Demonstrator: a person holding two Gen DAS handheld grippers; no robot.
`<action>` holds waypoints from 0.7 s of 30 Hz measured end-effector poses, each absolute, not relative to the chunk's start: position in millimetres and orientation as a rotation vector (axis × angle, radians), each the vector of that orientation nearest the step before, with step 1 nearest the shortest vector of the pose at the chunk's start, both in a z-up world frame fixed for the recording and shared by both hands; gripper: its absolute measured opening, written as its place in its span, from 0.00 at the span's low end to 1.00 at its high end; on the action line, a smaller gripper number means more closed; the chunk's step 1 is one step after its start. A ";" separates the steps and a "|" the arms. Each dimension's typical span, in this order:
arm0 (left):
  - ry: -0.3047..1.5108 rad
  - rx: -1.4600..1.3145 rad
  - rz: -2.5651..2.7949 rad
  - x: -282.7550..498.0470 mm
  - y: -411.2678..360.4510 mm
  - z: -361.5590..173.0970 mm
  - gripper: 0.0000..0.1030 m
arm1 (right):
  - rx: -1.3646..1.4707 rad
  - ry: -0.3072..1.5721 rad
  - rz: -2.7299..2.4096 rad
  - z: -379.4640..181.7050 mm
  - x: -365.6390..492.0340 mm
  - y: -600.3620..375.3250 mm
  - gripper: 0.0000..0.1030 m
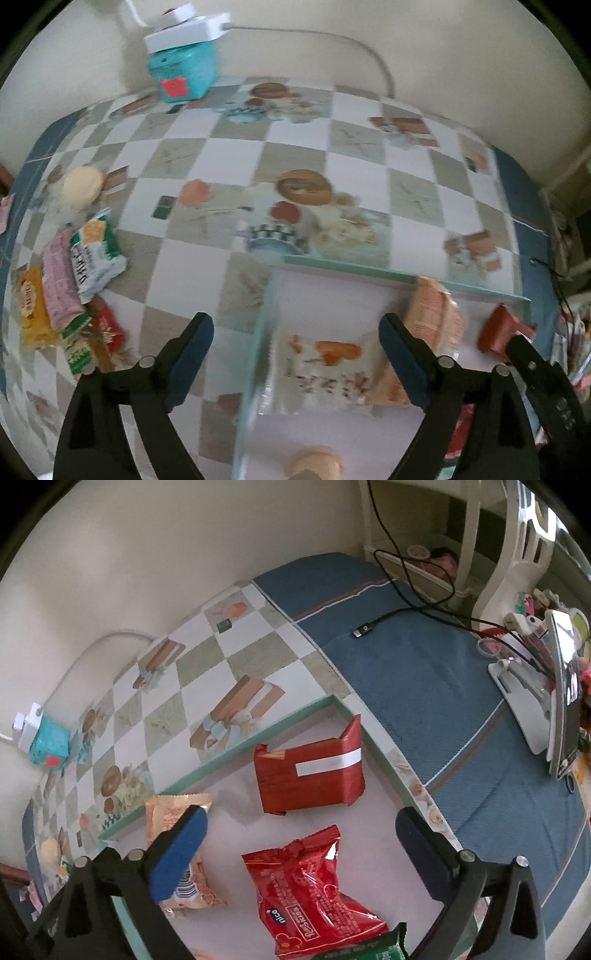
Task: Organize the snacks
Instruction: 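Carry orange bag and red wafer bag into the tray and open both grippers, then move both open grippers back over the snack pile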
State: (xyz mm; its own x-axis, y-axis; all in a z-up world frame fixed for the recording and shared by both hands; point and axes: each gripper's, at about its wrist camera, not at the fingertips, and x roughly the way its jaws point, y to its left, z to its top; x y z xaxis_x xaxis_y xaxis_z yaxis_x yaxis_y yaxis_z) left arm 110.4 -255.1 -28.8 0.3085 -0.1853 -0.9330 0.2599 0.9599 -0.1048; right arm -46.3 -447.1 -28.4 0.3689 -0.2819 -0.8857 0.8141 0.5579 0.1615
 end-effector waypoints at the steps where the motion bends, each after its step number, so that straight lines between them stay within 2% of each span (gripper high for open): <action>1: 1.226 0.070 -0.286 111.9 -252.9 -29.7 0.95 | 0.661 0.944 -0.770 -27.8 -45.1 -446.0 1.00; 21: 1.178 0.119 -0.234 125.3 -227.4 -12.1 0.95 | 0.578 0.956 -0.762 -10.4 -30.7 -421.1 1.00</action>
